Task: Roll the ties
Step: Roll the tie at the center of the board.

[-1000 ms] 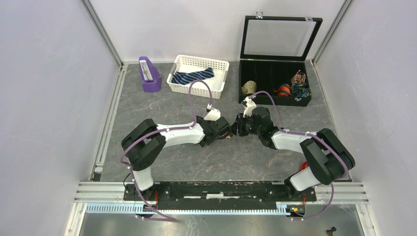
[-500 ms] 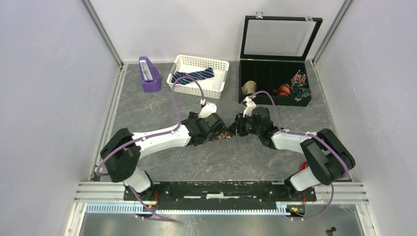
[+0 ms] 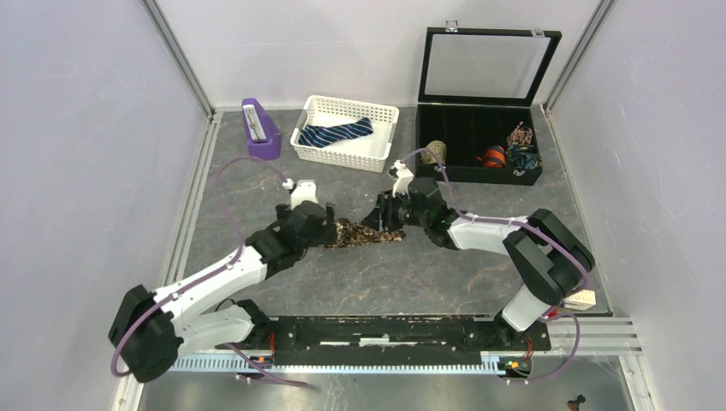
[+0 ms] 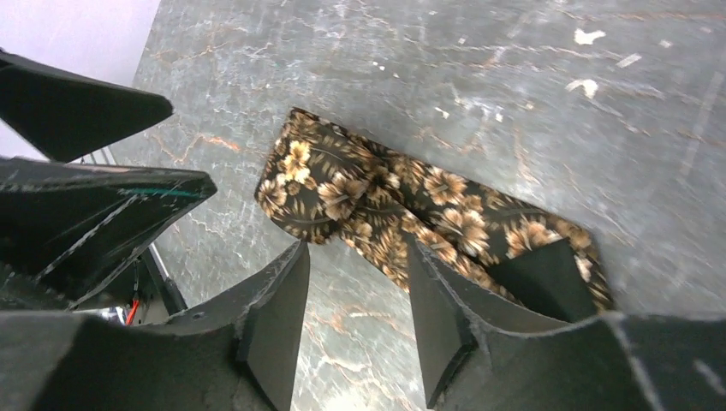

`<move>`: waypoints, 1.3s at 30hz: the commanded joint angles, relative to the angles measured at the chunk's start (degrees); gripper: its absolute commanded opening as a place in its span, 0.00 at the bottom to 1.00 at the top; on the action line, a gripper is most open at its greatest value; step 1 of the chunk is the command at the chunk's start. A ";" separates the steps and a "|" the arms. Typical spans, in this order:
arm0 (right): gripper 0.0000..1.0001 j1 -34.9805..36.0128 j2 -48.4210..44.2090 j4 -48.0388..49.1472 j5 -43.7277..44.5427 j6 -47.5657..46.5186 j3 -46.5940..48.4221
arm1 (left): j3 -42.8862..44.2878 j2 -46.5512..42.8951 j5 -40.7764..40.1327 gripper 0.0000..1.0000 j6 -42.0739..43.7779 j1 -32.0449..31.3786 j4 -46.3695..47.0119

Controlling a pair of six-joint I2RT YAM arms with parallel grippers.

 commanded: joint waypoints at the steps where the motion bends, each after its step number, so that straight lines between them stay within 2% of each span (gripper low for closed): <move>1: 0.55 2.69 3.82 1.52 -0.74 1.36 5.94 | -6.62 -6.96 10.53 1.00 1.12 6.22 8.46; 5: 0.57 3.98 7.43 1.09 -0.48 2.06 8.91 | -10.83 -11.67 14.12 1.00 0.06 10.47 10.74; 10: 0.56 5.08 10.37 0.18 0.23 2.11 11.76 | -14.50 -13.01 19.74 1.00 -1.31 15.23 14.04; 21: 0.50 6.87 14.29 -1.87 1.56 1.65 14.25 | -18.80 -14.60 24.70 1.00 -3.08 19.12 20.13; 26: 0.42 7.00 15.33 -1.90 1.72 1.16 13.43 | -21.27 -15.96 27.89 0.99 -4.37 20.80 24.12; 31: 0.38 7.00 15.42 -1.55 2.19 0.39 11.43 | -22.61 -15.58 30.31 0.95 -5.12 22.26 26.45; 39: 0.36 6.92 15.49 -1.19 2.91 -0.45 9.41 | -25.28 -12.72 37.14 0.89 -6.65 24.02 34.56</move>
